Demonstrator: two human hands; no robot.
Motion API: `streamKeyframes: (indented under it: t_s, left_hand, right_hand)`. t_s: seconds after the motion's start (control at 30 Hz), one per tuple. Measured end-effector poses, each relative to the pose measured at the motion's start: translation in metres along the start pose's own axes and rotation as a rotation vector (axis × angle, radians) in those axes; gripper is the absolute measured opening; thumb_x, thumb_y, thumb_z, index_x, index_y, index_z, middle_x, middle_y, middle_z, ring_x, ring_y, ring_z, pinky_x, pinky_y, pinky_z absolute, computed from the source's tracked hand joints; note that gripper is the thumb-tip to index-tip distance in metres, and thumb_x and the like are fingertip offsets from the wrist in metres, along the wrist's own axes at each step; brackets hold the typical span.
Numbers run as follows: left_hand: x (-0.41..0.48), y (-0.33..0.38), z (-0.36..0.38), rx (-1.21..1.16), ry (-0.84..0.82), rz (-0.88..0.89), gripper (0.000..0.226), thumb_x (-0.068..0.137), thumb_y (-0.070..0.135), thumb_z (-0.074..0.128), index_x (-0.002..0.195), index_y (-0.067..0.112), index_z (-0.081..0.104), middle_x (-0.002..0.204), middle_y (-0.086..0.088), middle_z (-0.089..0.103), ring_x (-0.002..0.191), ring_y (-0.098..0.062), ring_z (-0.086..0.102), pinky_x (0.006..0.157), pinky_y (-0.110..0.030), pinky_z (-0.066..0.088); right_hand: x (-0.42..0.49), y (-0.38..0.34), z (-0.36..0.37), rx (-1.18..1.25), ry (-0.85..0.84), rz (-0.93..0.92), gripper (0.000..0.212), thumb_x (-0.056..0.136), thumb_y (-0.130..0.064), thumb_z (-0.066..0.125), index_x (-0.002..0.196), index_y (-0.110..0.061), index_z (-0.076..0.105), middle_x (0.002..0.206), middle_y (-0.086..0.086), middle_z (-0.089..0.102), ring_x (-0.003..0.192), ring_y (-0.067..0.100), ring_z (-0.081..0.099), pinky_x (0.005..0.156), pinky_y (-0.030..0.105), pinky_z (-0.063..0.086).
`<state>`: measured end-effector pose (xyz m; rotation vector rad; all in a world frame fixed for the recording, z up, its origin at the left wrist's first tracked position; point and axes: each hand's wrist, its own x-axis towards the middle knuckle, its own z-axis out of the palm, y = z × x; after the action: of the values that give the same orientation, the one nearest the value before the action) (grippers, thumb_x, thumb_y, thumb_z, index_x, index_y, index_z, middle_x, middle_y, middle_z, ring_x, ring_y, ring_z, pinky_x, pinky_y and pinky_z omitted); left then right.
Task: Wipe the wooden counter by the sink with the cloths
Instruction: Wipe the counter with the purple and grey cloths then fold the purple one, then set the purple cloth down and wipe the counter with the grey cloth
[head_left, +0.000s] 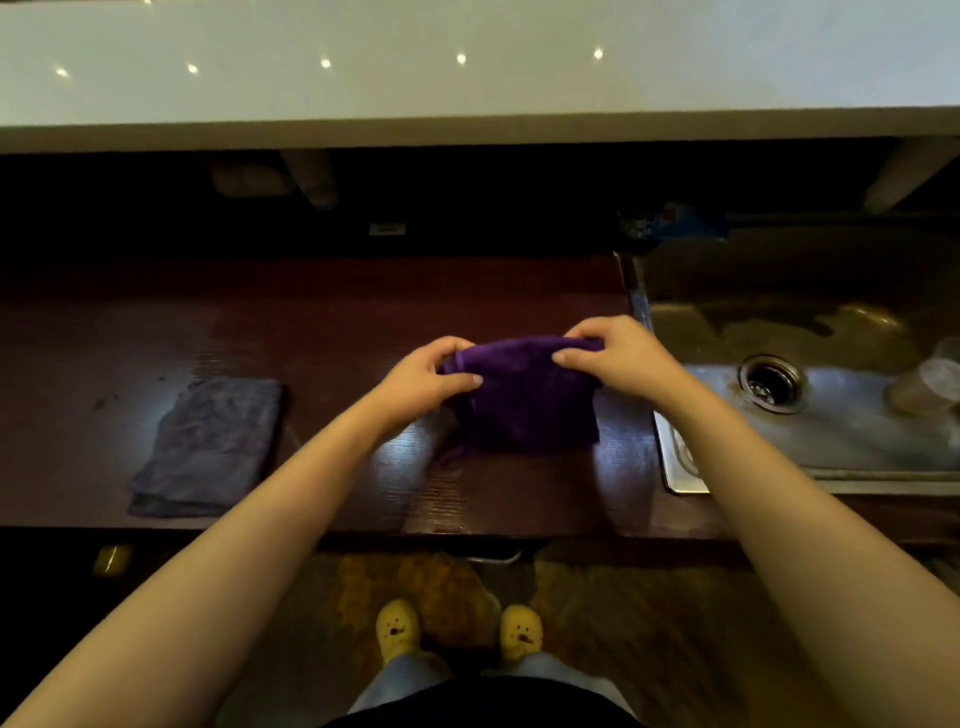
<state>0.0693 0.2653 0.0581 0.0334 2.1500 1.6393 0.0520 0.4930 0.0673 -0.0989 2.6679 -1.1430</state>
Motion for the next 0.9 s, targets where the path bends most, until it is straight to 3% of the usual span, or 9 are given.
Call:
streamKeyframes:
  t_s: [0.17,0.3,0.4,0.5,0.57,0.67,0.8,0.9]
  left_hand:
    - [-0.011,0.025,-0.048,0.067,0.143,0.089,0.025,0.079,0.005,0.066,0.102,0.012,0.062,0.087,-0.003,0.066,0.083,-0.016,0.062,0.078,-0.032,0.051]
    - [-0.018,0.031,-0.097,0.136,0.284,0.134,0.019,0.077,0.003,0.067,0.09,0.016,0.063,0.069,0.011,0.064,0.058,0.006,0.059,0.059,-0.009,0.048]
    - [-0.023,0.028,-0.14,0.117,0.36,0.113,0.023,0.076,-0.002,0.066,0.095,0.012,0.063,0.058,0.015,0.065,0.055,0.006,0.056,0.058,-0.01,0.045]
    - [-0.025,0.023,-0.186,0.109,0.417,0.097,0.028,0.078,-0.004,0.062,0.102,0.009,0.062,0.054,0.019,0.065,0.053,0.003,0.053,0.056,-0.011,0.043]
    - [-0.025,0.017,-0.215,0.094,0.441,0.088,0.026,0.079,-0.005,0.061,0.094,0.016,0.063,0.055,0.02,0.065,0.053,0.003,0.054,0.056,-0.011,0.043]
    - [-0.025,0.002,-0.255,0.097,0.474,0.065,0.028,0.079,-0.007,0.059,0.098,0.014,0.061,0.058,0.016,0.066,0.051,0.005,0.056,0.053,-0.009,0.044]
    - [-0.022,-0.022,-0.301,0.081,0.485,0.034,0.027,0.079,-0.002,0.062,0.096,0.019,0.063,0.079,0.002,0.063,0.059,0.001,0.06,0.057,-0.013,0.048]
    - [-0.002,-0.039,-0.325,0.045,0.5,-0.016,0.026,0.079,-0.001,0.063,0.088,0.024,0.064,0.066,0.009,0.069,0.064,-0.004,0.062,0.062,-0.019,0.049]
  right_hand:
    - [0.022,-0.049,-0.014,0.125,-0.059,-0.143,0.017,0.08,-0.013,0.07,0.096,-0.007,0.07,0.07,-0.005,0.061,0.06,-0.003,0.054,0.054,0.005,0.04]
    - [0.052,-0.089,0.003,0.095,-0.092,-0.205,0.022,0.079,-0.01,0.071,0.101,-0.007,0.07,0.084,0.005,0.064,0.077,0.012,0.057,0.072,0.023,0.045]
    - [0.076,-0.12,0.03,0.097,-0.07,-0.251,0.021,0.079,-0.014,0.071,0.1,-0.012,0.071,0.087,0.005,0.066,0.083,0.016,0.059,0.078,0.029,0.047]
    - [0.098,-0.149,0.064,0.124,-0.001,-0.287,0.02,0.08,-0.02,0.07,0.099,-0.016,0.072,0.079,-0.005,0.064,0.075,0.007,0.057,0.067,0.021,0.043]
    - [0.112,-0.168,0.09,0.152,0.03,-0.282,0.018,0.081,-0.023,0.068,0.098,-0.017,0.072,0.078,-0.007,0.062,0.072,0.005,0.055,0.064,0.018,0.04]
    - [0.133,-0.19,0.135,0.203,0.029,-0.235,0.016,0.083,-0.021,0.065,0.097,-0.015,0.07,0.085,-0.001,0.063,0.083,0.013,0.059,0.072,0.027,0.045]
    - [0.159,-0.207,0.186,0.367,-0.01,-0.139,0.01,0.082,-0.013,0.064,0.091,-0.011,0.069,0.083,0.005,0.064,0.083,0.02,0.06,0.079,0.035,0.049]
    - [0.181,-0.21,0.214,0.384,-0.008,-0.061,0.011,0.082,-0.013,0.064,0.092,-0.009,0.069,0.084,0.006,0.065,0.086,0.025,0.063,0.082,0.039,0.051]
